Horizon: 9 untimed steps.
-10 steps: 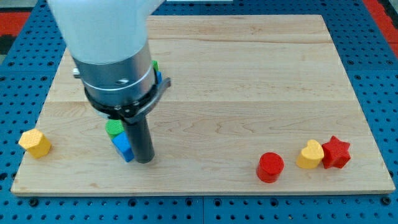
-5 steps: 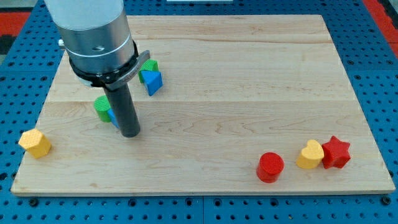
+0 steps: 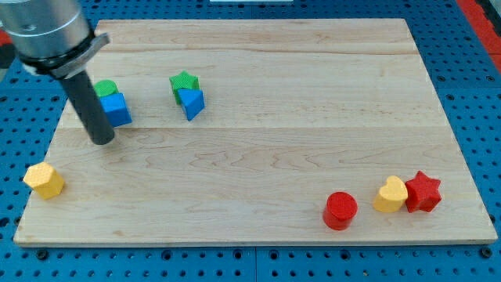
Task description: Make a group of green blocks and blue blocks towards center
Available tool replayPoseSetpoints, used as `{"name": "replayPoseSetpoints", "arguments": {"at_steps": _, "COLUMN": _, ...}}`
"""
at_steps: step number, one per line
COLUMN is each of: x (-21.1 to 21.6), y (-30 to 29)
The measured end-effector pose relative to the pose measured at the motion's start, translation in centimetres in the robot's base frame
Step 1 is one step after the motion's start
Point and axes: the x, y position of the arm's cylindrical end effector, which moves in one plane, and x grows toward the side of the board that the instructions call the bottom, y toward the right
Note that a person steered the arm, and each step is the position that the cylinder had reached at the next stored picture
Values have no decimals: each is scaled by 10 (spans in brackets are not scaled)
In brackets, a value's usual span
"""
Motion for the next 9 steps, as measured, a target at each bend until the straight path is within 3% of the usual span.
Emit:
{"name": "replayPoseSetpoints", "arguments": {"at_steps": 2, "x": -53, "y": -58}}
{"name": "replayPoseSetpoints", "arguments": {"at_steps": 3, "x": -77, "y": -58}}
{"name": "replayPoseSetpoints", "arguments": {"at_steps": 5, "x": -75, "y": 33}}
{"name": "replayPoseSetpoints", "arguments": {"at_steps": 7, "x": -52, "y": -9}}
{"name": "replayPoseSetpoints", "arguments": {"at_steps": 9, "x": -56, "y": 49}}
